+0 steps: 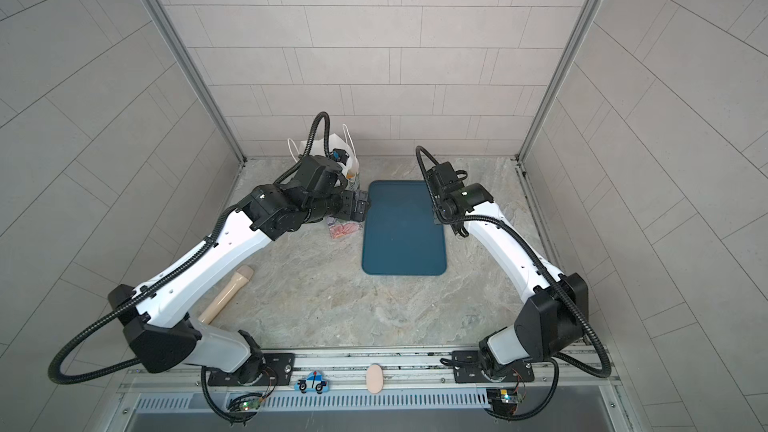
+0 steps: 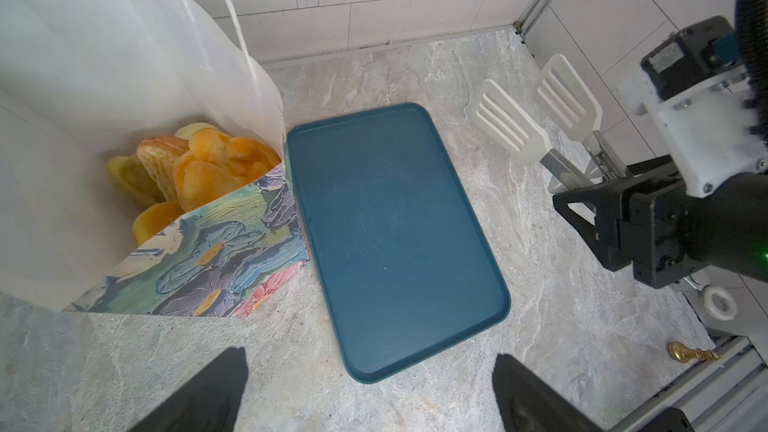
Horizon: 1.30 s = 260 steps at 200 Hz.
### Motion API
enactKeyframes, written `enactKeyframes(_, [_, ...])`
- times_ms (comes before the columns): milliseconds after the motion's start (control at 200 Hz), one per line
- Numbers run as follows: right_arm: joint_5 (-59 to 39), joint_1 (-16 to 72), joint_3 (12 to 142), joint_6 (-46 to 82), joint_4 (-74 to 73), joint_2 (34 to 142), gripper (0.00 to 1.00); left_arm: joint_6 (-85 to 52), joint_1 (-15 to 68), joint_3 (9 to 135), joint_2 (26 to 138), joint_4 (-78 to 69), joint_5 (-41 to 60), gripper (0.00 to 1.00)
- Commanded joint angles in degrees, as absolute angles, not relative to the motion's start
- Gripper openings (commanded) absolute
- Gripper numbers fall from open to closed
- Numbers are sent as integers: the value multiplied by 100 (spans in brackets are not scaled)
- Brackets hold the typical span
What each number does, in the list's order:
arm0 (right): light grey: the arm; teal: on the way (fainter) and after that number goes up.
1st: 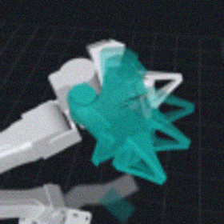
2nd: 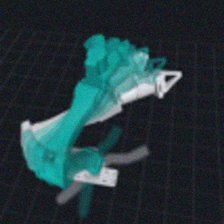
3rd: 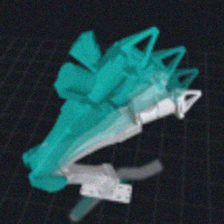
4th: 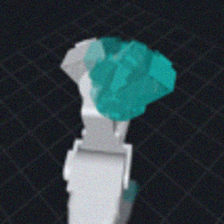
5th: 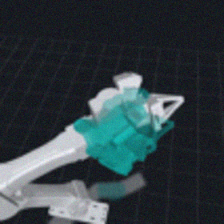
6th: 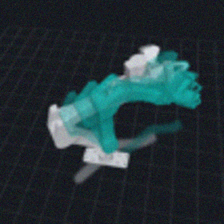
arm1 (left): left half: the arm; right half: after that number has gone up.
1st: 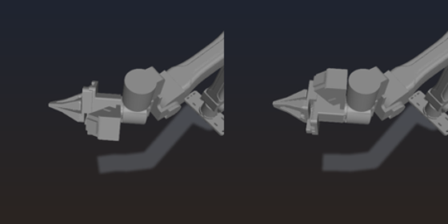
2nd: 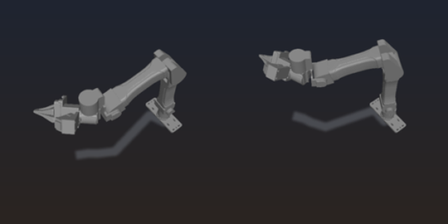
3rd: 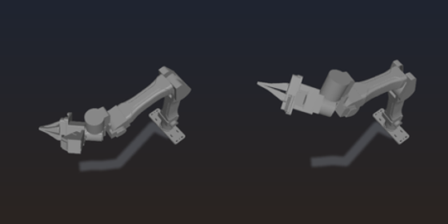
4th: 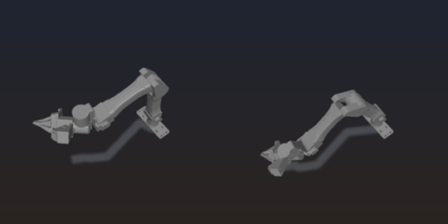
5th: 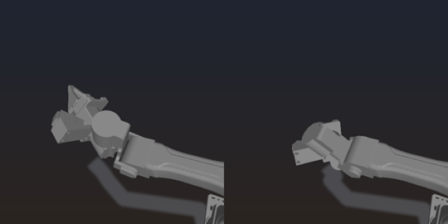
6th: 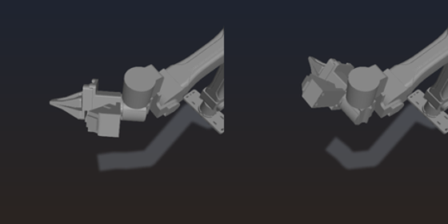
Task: Place the fake bread into the paper bag
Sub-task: 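Withdraw the open tongs from the bag past the tray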
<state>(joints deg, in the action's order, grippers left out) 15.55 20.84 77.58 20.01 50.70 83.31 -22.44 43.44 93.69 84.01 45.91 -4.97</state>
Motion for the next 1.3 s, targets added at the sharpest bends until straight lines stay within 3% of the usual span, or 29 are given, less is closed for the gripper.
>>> enactKeyframes(0, [2100, 2011, 7567, 2271, 4976, 8086, 62, -2267, 4407, 9435, 8442, 4522, -462, 100])
enactKeyframes(415, [1793, 1533, 6678, 2654, 4449, 8154, 64, -2311, 4450, 9263, 8422, 4484, -497, 100])
enactKeyframes(1296, [1062, 990, 6267, 2722, 3327, 9192, 65, -2418, 4449, 9018, 8343, 4420, -569, 100])
